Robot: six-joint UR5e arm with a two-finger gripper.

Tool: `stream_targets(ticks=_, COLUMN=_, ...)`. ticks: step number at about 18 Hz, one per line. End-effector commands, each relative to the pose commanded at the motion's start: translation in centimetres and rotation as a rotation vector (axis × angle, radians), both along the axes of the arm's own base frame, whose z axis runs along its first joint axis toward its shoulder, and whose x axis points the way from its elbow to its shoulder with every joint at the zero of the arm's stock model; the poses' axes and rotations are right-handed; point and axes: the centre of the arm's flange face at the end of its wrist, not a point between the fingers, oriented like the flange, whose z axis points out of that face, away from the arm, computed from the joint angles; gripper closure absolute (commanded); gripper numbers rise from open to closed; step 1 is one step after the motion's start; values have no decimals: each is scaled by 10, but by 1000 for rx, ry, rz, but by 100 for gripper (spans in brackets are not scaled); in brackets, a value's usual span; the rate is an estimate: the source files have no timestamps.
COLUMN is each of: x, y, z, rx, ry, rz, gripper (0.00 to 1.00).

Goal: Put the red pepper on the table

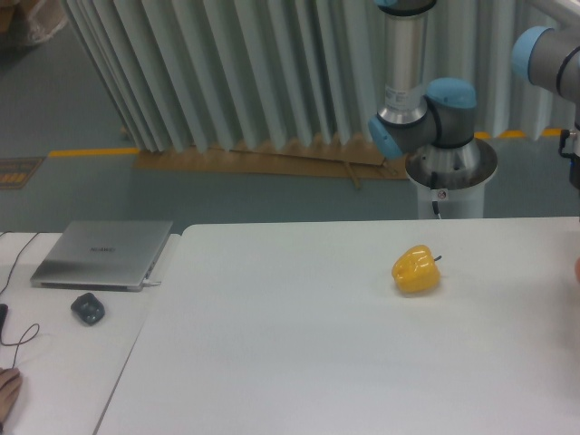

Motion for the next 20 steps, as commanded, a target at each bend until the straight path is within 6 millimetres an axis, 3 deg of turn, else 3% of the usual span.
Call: stream_targets(ticks=20, x=6, y=2, z=-2, rx=-4, ry=-4, rz=4, gripper=0)
